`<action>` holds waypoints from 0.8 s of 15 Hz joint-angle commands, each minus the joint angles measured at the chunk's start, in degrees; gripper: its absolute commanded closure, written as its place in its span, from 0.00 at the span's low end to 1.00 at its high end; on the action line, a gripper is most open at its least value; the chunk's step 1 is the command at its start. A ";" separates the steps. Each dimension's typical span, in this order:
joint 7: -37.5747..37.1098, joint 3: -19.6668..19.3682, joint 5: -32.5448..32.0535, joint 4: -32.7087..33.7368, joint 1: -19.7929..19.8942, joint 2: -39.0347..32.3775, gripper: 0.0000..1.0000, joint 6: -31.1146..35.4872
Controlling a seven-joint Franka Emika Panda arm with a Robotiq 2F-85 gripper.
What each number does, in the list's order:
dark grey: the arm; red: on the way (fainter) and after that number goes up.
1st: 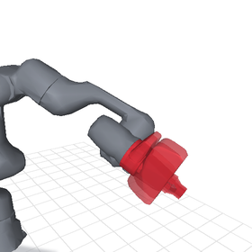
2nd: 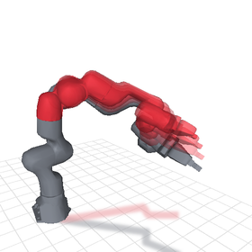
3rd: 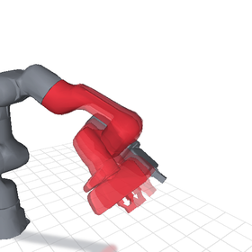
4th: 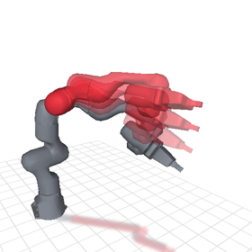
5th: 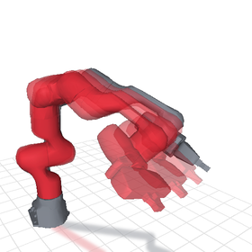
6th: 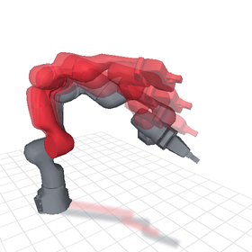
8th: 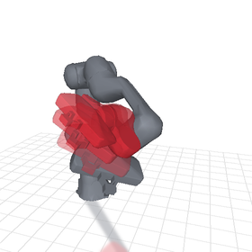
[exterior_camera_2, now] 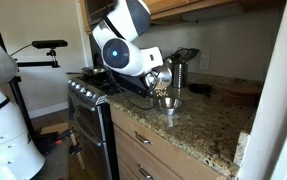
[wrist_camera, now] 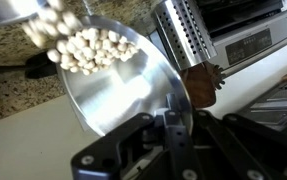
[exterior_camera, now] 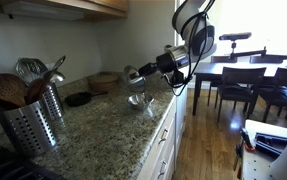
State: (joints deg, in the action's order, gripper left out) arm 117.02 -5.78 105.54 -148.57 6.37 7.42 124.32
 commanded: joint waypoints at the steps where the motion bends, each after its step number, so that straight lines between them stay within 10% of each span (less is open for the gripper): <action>1: 2.36 -0.62 1.80 -2.31 1.23 2.15 0.93 -2.81; 12: 2.08 -0.99 1.27 -1.06 1.57 0.72 0.93 -4.82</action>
State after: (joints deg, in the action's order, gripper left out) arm 117.31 -6.45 105.59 -149.01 7.09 7.40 122.04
